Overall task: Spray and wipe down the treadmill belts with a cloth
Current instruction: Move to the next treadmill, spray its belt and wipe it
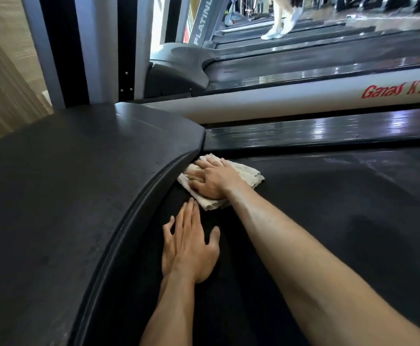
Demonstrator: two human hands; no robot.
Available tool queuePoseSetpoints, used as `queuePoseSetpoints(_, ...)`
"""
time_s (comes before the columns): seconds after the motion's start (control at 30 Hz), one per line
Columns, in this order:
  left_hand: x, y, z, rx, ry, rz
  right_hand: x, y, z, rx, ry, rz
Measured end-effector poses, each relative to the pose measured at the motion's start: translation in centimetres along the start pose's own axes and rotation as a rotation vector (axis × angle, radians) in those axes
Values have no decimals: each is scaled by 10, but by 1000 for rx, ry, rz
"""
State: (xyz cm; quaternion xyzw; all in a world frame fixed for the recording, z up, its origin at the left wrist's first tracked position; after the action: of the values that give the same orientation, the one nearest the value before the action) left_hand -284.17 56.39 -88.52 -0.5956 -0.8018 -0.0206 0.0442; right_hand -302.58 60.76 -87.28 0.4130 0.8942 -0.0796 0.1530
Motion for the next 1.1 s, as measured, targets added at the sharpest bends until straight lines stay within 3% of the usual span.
queuePoseSetpoints(0.27, -4, -4, 6, -12, -68, 13, 68, 52, -18, 184, 28, 310)
queuePoseSetpoints(0.4, -3, -6, 8, -30, -106, 2, 71, 92, -16, 246, 40, 444)
queuePoseSetpoints(0.6, 18, 9, -9, -74, -272, 21, 55, 164, -10, 206, 20, 387)
queuePoseSetpoints(0.8, 46, 99, -20, -22, -2, -35, 31, 251, -6, 156, -39, 334)
queuePoseSetpoints(1.1, 61, 267, -36, -20, 115, -54, -11, 402, -5, 115, -24, 305)
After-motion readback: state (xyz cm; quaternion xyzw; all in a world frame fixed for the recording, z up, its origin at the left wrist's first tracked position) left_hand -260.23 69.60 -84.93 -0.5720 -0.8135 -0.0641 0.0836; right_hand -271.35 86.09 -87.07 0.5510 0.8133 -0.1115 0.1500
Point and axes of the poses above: each hand's wrist, its own y-axis away from the middle knuckle, its own z-axis out of the palm, x = y × z, the point moved 3 cm from there along -y, towards the middle knuckle, and after that the axes turned 8 degrees about -y, right-handed, at the moved point
